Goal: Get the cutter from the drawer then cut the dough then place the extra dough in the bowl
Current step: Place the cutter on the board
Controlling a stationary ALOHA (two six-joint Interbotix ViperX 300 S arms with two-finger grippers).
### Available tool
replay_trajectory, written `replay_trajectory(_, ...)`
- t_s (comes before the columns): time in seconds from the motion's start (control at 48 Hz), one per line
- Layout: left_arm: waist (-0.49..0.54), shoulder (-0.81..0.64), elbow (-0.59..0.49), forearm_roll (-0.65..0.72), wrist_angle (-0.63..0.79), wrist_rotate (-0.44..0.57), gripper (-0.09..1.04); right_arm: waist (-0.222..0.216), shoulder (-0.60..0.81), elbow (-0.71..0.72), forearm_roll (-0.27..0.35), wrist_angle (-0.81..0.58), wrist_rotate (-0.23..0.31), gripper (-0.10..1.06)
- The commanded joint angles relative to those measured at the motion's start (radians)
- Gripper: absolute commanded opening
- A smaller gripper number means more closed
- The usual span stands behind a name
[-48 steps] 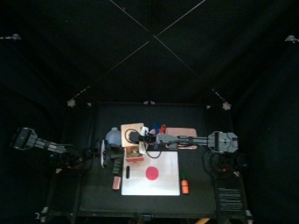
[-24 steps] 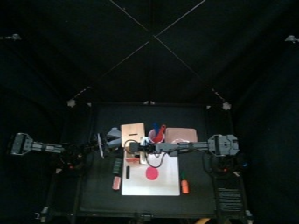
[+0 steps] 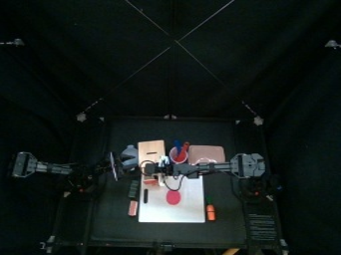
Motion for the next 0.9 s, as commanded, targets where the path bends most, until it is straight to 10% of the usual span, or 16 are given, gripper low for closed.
replay_trajectory(0.021,0.003,0.0,0.0,0.005,-0.005,0.002,0.82,-0.005,-0.015,-0.028,0.0,-0.008,0.0,0.8)
replay_trajectory(0.562,0.006,0.0,0.025,0.002,-0.002,-0.005,0.82,-0.021,0.077,-0.092,-0.002,-0.015,-0.006,0.76)
replay_trajectory(0.896,0.006,0.0,0.034,-0.009,-0.002,-0.005,0.82,-0.017,0.066,-0.115,-0.002,0.012,-0.003,0.49)
